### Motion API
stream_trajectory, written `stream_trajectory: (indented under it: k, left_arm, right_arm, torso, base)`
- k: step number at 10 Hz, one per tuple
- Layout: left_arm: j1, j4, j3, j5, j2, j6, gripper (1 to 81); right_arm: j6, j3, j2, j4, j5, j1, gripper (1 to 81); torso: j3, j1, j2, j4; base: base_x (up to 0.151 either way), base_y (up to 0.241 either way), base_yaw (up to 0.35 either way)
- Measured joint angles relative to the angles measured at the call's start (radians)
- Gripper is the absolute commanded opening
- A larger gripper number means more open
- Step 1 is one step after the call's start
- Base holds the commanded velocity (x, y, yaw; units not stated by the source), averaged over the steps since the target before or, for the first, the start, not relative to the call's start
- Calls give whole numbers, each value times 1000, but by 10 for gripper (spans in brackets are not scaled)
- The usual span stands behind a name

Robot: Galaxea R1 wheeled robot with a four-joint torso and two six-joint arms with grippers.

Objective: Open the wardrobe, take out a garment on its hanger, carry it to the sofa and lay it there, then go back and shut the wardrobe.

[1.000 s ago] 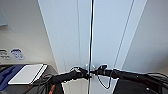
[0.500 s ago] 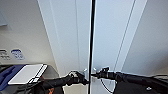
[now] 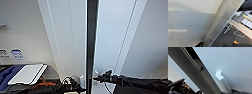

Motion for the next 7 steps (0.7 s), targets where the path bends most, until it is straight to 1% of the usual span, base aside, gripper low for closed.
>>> stream_trajectory:
  k: [4,7]
  left_arm:
    - [34,27,150,8,-125,4,811]
    - [68,53,245,2,-223,4,811]
  right_arm:
    - [-4,111,-72,-73,0,-36,811]
    - [-5,221,-170,-111,11,-79,811]
  torso:
    - [0,0,0,0]
    - [0,0,0,0]
  base:
    - [0,0,0]
    - [0,0,0]
